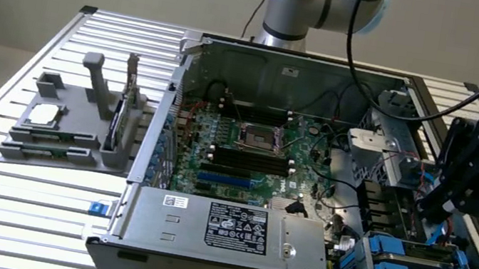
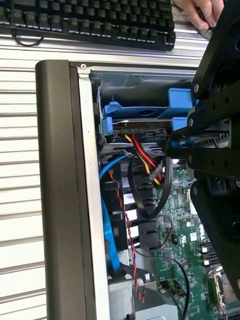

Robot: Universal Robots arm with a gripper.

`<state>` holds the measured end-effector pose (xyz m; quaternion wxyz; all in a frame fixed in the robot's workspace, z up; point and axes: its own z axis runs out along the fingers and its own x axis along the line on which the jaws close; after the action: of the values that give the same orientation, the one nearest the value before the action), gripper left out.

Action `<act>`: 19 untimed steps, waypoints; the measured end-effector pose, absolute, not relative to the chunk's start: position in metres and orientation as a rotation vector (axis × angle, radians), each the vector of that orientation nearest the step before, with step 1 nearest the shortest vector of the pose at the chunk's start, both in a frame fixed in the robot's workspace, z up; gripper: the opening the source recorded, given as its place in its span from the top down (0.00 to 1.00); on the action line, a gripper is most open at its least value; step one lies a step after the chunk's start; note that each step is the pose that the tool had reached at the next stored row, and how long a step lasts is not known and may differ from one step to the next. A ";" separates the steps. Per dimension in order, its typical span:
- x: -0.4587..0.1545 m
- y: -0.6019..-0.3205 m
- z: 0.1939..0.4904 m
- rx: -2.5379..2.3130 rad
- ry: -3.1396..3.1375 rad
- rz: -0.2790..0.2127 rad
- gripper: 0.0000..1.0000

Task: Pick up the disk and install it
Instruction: 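Insert the second disk wire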

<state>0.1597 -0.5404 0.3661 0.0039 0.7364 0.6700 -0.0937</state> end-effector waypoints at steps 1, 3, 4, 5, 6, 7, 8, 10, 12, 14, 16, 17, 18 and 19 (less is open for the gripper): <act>0.160 -0.541 0.366 2.311 2.097 -0.295 0.81; 0.160 -0.541 0.365 2.318 2.092 -0.297 0.81; 0.160 -0.541 0.365 2.322 2.089 -0.299 0.81; 0.160 -0.541 0.365 2.326 2.086 -0.301 0.81; 0.160 -0.541 0.365 2.330 2.083 -0.302 0.81; 0.159 -0.541 0.365 2.333 2.081 -0.303 0.81; 0.159 -0.542 0.365 2.335 2.080 -0.305 0.81; 0.157 -0.542 0.365 2.337 2.079 -0.306 0.81; 0.154 -0.542 0.365 2.337 2.079 -0.308 0.81; 0.151 -0.542 0.365 2.338 2.080 -0.310 0.81; 0.150 -0.542 0.365 2.338 2.080 -0.310 0.81; 0.151 -0.542 0.365 2.339 2.081 -0.309 0.81; 0.151 -0.542 0.365 2.340 2.082 -0.308 0.81; 0.152 -0.543 0.365 2.341 2.084 -0.307 0.81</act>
<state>0.1517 -0.5426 0.3648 -0.0038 0.7434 0.6617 -0.0975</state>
